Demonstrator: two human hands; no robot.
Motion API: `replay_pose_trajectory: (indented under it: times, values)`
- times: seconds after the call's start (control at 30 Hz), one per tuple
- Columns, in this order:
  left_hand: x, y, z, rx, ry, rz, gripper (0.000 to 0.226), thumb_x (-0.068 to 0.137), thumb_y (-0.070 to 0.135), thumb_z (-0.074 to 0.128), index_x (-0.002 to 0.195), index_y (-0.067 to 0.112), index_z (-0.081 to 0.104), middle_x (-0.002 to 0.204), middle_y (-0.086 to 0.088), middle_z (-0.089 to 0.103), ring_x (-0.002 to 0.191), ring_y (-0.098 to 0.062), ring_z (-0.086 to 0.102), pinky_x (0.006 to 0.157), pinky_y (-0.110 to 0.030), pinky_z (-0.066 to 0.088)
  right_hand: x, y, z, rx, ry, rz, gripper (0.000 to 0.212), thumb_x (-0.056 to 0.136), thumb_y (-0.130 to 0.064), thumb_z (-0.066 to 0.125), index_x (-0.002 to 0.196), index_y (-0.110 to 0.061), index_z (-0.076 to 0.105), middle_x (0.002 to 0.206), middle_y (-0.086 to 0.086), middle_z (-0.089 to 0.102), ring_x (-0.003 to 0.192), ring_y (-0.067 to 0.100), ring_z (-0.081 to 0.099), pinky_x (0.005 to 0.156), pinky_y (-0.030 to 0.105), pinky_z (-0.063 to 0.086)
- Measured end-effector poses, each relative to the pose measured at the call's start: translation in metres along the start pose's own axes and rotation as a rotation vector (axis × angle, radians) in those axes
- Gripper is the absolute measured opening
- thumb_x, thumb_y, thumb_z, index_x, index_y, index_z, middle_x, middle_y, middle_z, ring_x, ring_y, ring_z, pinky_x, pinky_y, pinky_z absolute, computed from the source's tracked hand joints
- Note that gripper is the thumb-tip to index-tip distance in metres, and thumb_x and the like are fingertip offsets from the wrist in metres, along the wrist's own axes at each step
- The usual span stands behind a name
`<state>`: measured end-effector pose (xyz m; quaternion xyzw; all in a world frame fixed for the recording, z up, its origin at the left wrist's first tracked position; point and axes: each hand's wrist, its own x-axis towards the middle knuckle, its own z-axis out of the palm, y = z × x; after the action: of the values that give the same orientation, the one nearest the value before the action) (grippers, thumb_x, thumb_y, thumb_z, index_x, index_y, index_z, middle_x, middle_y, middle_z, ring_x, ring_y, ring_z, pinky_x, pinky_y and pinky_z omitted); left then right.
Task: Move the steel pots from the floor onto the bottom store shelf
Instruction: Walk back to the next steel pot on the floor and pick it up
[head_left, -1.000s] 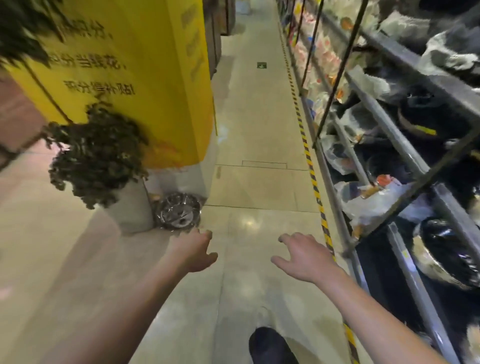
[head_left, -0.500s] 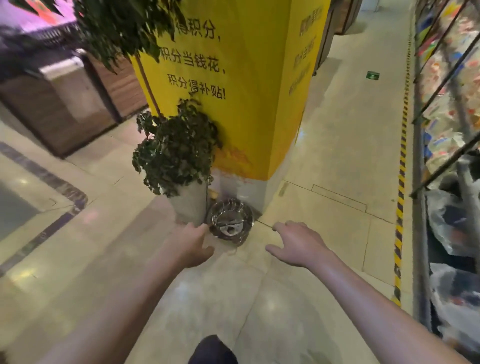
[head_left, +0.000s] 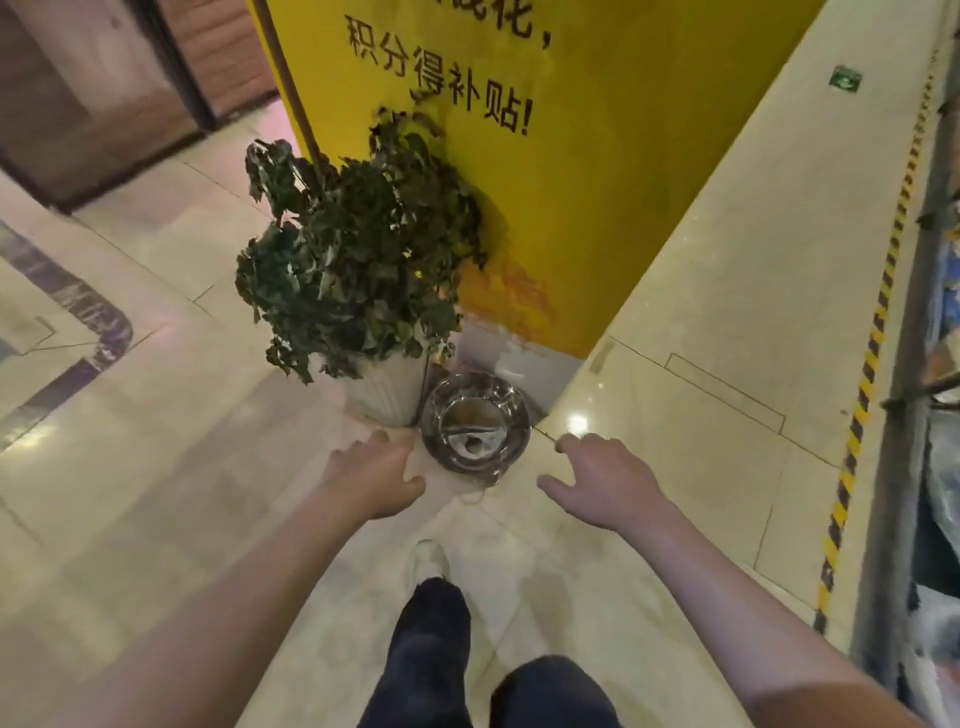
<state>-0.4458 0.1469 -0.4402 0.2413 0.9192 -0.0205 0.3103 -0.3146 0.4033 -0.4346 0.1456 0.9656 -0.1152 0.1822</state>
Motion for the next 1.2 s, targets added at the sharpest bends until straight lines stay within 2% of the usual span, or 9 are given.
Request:
replay_pose_trajectory:
  times: [0.23,0.5,0.67,0.77,0.83,0.93,1.03,1.13,1.2]
  values:
    - [0.129,-0.026,0.069,0.001,-0.161,-0.014,0.061,0.089,0.061,0.049,0.138,0.025,0.043,0.129,-0.007,0.055,0.112,-0.031,0.059,0.089,-0.044,0.049,0.106,0.018,0.096,0.116,-0.102,0.117,0.062,0.085,-0.067,0.045,0.129,-0.024,0.053,0.115,0.003,0.061,0.107,0.029,0.056,0.072,0.037,0.048]
    - [0.32,-0.043,0.263,0.152,-0.291,-0.007,0.065,0.088,0.062,0.047,0.14,0.023,0.037,0.127,-0.008,0.053,0.112,-0.033,0.058,0.076,-0.042,0.042,0.217,0.064,0.342,0.139,-0.249,0.181,0.061,0.086,-0.064,0.04,0.131,-0.024,0.046,0.123,0.001,0.054,0.111,0.028,0.049,0.065,0.036,0.041]
    - [0.442,-0.026,0.376,0.096,-0.221,0.016,0.075,0.088,0.057,0.054,0.149,0.021,0.029,0.149,-0.015,0.039,0.127,-0.042,0.048,0.095,-0.051,0.045,0.315,0.077,0.486,0.091,-0.258,0.112,0.064,0.089,-0.053,0.055,0.139,-0.018,0.036,0.138,0.01,0.042,0.119,0.036,0.044,0.073,0.042,0.045]
    - [0.495,-0.019,0.433,0.151,-0.196,0.056,0.081,0.087,0.057,0.056,0.152,0.021,0.024,0.158,-0.016,0.026,0.136,-0.046,0.038,0.103,-0.056,0.04,0.368,0.082,0.551,0.07,-0.277,0.086,0.077,0.087,-0.055,0.056,0.148,-0.022,0.024,0.156,0.012,0.022,0.133,0.042,0.031,0.09,0.051,0.048]
    - [0.51,-0.017,0.465,0.22,-0.229,0.075,0.085,0.087,0.057,0.057,0.154,0.022,0.017,0.161,-0.015,0.018,0.143,-0.049,0.024,0.109,-0.059,0.033,0.386,0.089,0.582,0.008,-0.315,0.081,0.082,0.088,-0.062,0.049,0.153,-0.023,0.019,0.16,0.01,0.018,0.139,0.041,0.022,0.095,0.053,0.045]
    - [0.498,-0.01,0.496,0.27,-0.234,0.066,0.09,0.083,0.058,0.059,0.153,0.022,0.015,0.161,-0.016,0.013,0.145,-0.051,0.011,0.109,-0.059,0.029,0.383,0.104,0.601,-0.132,-0.256,0.065,0.079,0.088,-0.068,0.034,0.147,-0.016,0.032,0.151,0.009,0.032,0.137,0.038,0.022,0.095,0.052,0.041]
    - [0.462,0.009,0.504,0.194,-0.244,0.159,0.074,0.083,0.052,0.058,0.146,0.024,0.032,0.151,-0.013,0.034,0.135,-0.044,0.031,0.103,-0.054,0.035,0.357,0.124,0.598,-0.079,-0.278,0.084,0.07,0.088,-0.067,0.032,0.135,-0.017,0.048,0.141,0.008,0.043,0.132,0.036,0.029,0.092,0.049,0.042]
    - [0.434,0.029,0.497,0.193,-0.419,0.272,0.051,0.088,0.048,0.051,0.13,0.021,0.048,0.136,-0.012,0.05,0.124,-0.036,0.046,0.097,-0.049,0.04,0.319,0.146,0.591,0.052,-0.354,0.119,0.05,0.088,-0.052,0.048,0.123,-0.017,0.056,0.135,0.012,0.049,0.12,0.036,0.039,0.087,0.046,0.047]
    - [0.432,0.032,0.491,0.087,-0.379,0.22,0.045,0.088,0.045,0.048,0.125,0.02,0.051,0.133,-0.012,0.051,0.119,-0.033,0.051,0.094,-0.047,0.045,0.296,0.158,0.589,0.146,-0.381,0.212,0.044,0.087,-0.043,0.05,0.121,-0.015,0.055,0.134,0.014,0.048,0.114,0.037,0.042,0.087,0.046,0.049]
